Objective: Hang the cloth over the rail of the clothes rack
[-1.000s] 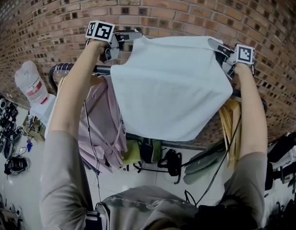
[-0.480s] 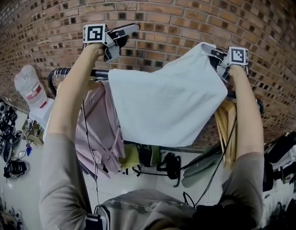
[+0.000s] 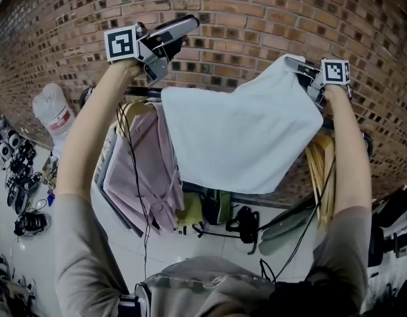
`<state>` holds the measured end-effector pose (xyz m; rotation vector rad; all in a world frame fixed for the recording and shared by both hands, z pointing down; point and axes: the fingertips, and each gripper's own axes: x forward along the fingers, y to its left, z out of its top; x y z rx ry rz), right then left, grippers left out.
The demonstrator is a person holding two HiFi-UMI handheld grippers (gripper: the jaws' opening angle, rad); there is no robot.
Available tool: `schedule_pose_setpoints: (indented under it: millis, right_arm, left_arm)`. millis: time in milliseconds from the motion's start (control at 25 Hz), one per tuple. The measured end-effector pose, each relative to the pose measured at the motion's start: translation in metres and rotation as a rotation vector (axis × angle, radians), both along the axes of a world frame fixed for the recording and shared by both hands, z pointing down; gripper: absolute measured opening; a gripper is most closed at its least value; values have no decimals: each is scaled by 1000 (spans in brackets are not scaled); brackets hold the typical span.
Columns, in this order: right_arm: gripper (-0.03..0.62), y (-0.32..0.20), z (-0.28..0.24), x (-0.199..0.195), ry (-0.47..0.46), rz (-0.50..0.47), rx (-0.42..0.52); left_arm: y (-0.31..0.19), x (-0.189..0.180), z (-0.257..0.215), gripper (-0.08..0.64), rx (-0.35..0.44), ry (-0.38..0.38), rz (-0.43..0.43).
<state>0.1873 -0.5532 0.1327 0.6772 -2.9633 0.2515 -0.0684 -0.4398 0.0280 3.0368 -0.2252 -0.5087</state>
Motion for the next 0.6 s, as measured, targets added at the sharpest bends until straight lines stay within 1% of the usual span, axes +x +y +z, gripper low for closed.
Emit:
schedule_pose_setpoints:
  millis: [40, 200, 280, 320, 400, 440, 480, 600]
  right_arm:
    - [20, 0, 1, -1, 4, -2, 6]
    - [21, -11, 3, 11, 36, 58, 3]
    - [20, -13, 1, 12, 30, 56, -3]
    - [21, -11, 2, 11, 29, 47, -1]
    - [21, -6, 2, 7, 35, 17, 10]
    - [21, -5, 3, 5, 46, 13, 14]
    - [21, -6, 4, 4, 59, 20, 18]
    - [21, -5, 3, -1, 61, 1, 24]
  left_arm:
    - [9, -5, 5, 321, -1, -1, 1]
    - [47, -30, 29, 321, -5, 32, -2]
    - [70, -41, 46, 321, 33, 21, -19]
    - [84, -43, 55, 321, 75, -7, -36]
    - [106, -46, 79, 321, 161, -95, -79]
    - [112, -49, 94, 321, 177, -138, -101]
    - [115, -53, 111, 321, 171, -172, -120]
    - [107, -61, 159, 321, 88, -240, -149]
